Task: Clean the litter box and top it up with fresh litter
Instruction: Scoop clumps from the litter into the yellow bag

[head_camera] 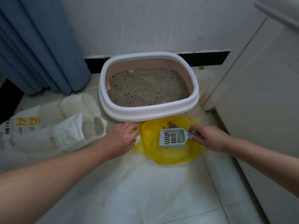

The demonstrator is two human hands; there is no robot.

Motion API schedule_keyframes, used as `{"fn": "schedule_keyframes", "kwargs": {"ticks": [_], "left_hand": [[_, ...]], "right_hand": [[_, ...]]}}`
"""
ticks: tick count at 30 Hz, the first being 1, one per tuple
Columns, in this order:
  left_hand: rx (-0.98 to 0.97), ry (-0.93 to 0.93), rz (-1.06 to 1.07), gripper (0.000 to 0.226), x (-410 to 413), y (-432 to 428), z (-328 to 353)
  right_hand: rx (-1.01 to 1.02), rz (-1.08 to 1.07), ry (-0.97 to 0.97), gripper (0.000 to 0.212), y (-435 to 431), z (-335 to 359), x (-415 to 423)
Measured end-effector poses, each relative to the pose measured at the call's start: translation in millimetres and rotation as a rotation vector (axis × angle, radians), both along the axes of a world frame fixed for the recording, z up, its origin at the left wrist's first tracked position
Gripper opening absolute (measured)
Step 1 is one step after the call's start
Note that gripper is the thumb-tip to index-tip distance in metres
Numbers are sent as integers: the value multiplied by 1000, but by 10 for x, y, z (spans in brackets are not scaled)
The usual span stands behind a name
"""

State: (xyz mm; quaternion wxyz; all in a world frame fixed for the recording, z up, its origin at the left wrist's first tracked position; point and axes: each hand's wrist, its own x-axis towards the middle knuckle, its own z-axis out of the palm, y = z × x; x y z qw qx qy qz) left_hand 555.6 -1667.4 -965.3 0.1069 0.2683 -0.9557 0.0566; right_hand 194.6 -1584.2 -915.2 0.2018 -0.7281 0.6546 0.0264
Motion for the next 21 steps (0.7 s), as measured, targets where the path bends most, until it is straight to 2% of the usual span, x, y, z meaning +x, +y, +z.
{"fn": "schedule_keyframes", "kwargs": {"ticks": [3,7,9,12,16,21], "left_hand": [[193,-76,206,40,-42,-28,-48],[407,-57,456,40,-329,-30,-41],[438,-67,536,44,-481,4,-58],[435,-76,586,45,-640,57,-80],[506,-70,634,37,-655,32,-105],[573,-109,638,15,-477,-73,-109]], "right_hand": [[48,-4,-19,17,-1,-100,-20],[76,-12,-88,13,8,-185,-32],[85,-17,-118,16,11,-203,-47],[79,-36,-167,28,27,-230,-66],[89,-73,-219,32,51,-220,-48],[155,-163,-261,39,64,-150,-7]]}}
